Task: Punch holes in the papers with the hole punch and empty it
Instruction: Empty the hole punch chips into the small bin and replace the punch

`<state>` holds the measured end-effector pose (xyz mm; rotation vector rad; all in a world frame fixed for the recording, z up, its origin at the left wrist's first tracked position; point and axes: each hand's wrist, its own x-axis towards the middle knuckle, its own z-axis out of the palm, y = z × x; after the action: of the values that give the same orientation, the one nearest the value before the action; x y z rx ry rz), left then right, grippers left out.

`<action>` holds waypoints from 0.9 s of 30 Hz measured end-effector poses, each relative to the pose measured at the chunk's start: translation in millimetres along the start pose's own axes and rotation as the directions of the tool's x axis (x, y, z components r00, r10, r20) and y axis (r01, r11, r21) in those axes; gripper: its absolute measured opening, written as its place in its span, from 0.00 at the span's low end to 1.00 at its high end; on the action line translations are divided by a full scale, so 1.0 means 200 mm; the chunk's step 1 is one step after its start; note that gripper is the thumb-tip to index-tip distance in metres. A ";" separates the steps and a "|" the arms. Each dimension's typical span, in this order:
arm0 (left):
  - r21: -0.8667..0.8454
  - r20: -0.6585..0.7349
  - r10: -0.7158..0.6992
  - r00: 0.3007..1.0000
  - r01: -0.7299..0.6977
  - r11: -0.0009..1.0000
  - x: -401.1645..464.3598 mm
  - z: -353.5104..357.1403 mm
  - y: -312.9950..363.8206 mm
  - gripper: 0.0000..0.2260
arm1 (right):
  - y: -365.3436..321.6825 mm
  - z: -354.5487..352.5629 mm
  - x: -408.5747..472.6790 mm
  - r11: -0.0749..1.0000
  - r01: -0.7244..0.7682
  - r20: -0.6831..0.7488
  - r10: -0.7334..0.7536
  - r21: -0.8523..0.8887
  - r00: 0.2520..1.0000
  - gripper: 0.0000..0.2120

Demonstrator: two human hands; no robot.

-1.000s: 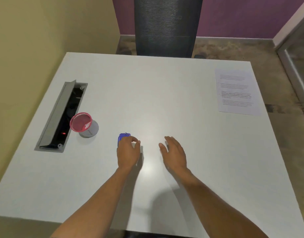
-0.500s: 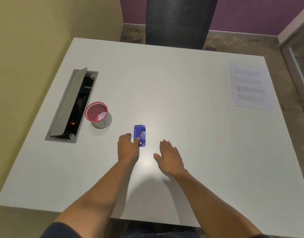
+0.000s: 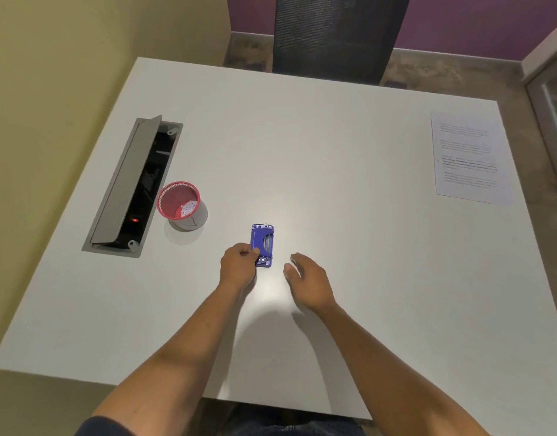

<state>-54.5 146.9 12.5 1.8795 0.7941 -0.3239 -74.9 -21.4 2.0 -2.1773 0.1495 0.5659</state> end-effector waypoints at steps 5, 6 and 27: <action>-0.056 0.061 0.088 0.994 -0.085 0.995 -0.10 0.06 0.05 0.05 | -0.10 -0.05 0.06 0.925 -0.046 -0.013 0.055 0.377 0.998 0.11; -0.064 0.070 0.100 0.992 -0.096 0.993 -0.12 0.08 0.05 0.05 | -0.10 -0.06 0.07 0.898 -0.065 -0.002 0.073 0.435 0.997 0.10; 0.003 0.109 0.135 0.985 -0.136 0.991 -0.11 0.39 0.04 0.07 | 0.09 -0.27 0.22 0.848 -0.272 0.010 0.300 0.455 0.954 0.13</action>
<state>-55.4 66.7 -3.2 1.8980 0.5892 -0.3414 -22.8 -71.4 -1.4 -1.7217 0.5922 0.5638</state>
